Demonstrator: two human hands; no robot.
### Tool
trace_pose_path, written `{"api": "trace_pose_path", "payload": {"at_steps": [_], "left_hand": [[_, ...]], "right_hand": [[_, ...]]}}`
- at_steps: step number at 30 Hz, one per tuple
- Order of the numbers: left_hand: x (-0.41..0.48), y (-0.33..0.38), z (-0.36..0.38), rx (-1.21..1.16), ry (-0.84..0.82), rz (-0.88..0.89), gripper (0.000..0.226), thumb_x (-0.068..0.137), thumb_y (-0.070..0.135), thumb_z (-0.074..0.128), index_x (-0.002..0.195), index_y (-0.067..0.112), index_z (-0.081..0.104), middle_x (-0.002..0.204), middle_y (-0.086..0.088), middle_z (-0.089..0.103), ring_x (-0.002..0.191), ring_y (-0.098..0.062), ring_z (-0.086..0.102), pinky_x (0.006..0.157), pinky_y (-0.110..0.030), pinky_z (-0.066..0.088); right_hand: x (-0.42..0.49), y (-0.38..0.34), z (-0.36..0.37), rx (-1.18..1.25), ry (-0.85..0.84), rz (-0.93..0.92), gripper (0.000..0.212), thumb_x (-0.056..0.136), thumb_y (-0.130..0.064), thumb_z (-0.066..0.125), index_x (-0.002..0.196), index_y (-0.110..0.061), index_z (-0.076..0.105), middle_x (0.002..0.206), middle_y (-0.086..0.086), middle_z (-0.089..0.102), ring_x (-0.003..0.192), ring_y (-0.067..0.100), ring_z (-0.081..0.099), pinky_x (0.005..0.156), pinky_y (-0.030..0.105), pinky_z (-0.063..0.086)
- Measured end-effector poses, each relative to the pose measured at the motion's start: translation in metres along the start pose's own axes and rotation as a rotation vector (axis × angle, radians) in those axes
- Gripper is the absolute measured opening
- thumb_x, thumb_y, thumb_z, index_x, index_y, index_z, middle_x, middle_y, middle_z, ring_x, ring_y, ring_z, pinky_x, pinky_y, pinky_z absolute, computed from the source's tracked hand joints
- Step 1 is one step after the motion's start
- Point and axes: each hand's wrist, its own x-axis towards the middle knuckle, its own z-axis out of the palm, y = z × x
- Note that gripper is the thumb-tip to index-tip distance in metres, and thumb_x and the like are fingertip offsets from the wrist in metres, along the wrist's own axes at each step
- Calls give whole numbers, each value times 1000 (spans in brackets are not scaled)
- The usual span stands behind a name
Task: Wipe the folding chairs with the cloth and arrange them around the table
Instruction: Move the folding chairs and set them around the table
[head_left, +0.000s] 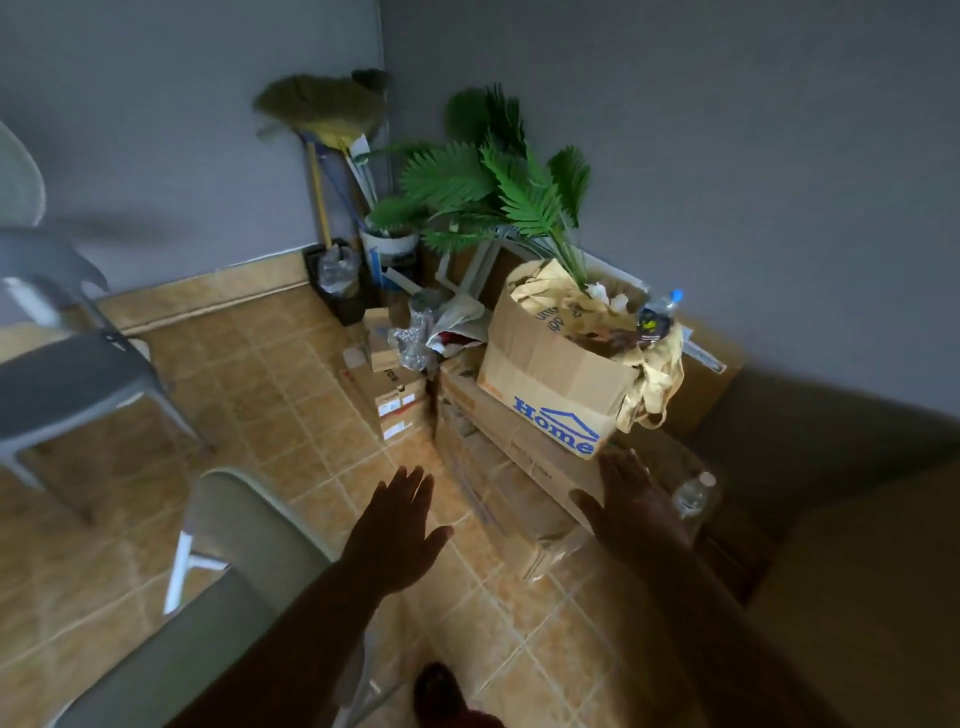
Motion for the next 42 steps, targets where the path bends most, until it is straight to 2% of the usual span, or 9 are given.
{"api": "trace_pose_path", "payload": {"at_steps": [4,10,14,19,22,26,29,40,42], "left_hand": [[45,-19,-22,11,30,-113,87,90,70,4,155,12,-1,164,-9,-4,150,-24,-9,121,-38,-3],[73,-68,-43,18,122,-284,85,89,67,5,155,14,4,164,-8,2,150,-23,-5,116,-36,-8],[55,-105,-54,-65,166,-476,85,88,64,13,155,12,7,164,-9,5,151,-26,-2,121,-41,1],[12,-136,-44,-213,199,-776,100,78,70,2,153,6,18,161,-14,15,150,-31,8,120,-43,7],[-14,-144,-36,-255,216,-938,95,91,68,3,142,-2,43,150,-21,40,140,-39,37,112,-51,32],[-36,-134,-17,-348,248,-1216,98,79,70,3,155,9,16,163,-11,12,151,-27,7,122,-40,11],[-42,-116,0,-395,247,-1417,82,92,65,23,156,14,9,165,-6,5,151,-22,-1,122,-37,4],[3,-33,64,-839,227,-1726,102,79,84,13,155,14,15,162,-5,18,149,-22,16,120,-37,19],[15,-27,75,-921,234,-1731,89,88,74,29,154,15,18,161,-5,22,147,-22,22,118,-36,24]], "right_hand": [[80,-21,-8,-28,-29,-113,72,98,-54,34,152,-11,13,159,9,17,147,25,5,118,36,10],[180,-80,-9,-41,-51,-321,71,98,-55,28,151,-10,15,159,12,17,147,26,8,118,37,9],[226,-147,11,13,-108,-536,93,84,-79,8,143,-12,34,146,15,40,134,32,39,111,44,34],[255,-248,38,-93,-171,-827,73,94,-62,28,148,-14,26,154,14,29,144,30,21,116,45,24],[267,-300,55,-125,-231,-1057,70,96,-54,36,149,-10,23,156,15,25,146,30,16,117,39,17],[272,-356,75,-175,-317,-1356,72,95,-57,32,150,-12,24,156,13,24,146,27,15,116,37,21],[265,-390,96,-250,-404,-1579,71,96,-55,37,151,-15,18,160,7,15,147,23,7,117,34,15],[253,-454,168,-779,-613,-2150,82,86,-70,42,151,-25,20,161,-7,3,147,13,-7,118,32,6],[249,-457,177,-869,-642,-2163,81,86,-71,39,150,-25,22,161,-5,8,147,15,-5,119,34,5]]}}
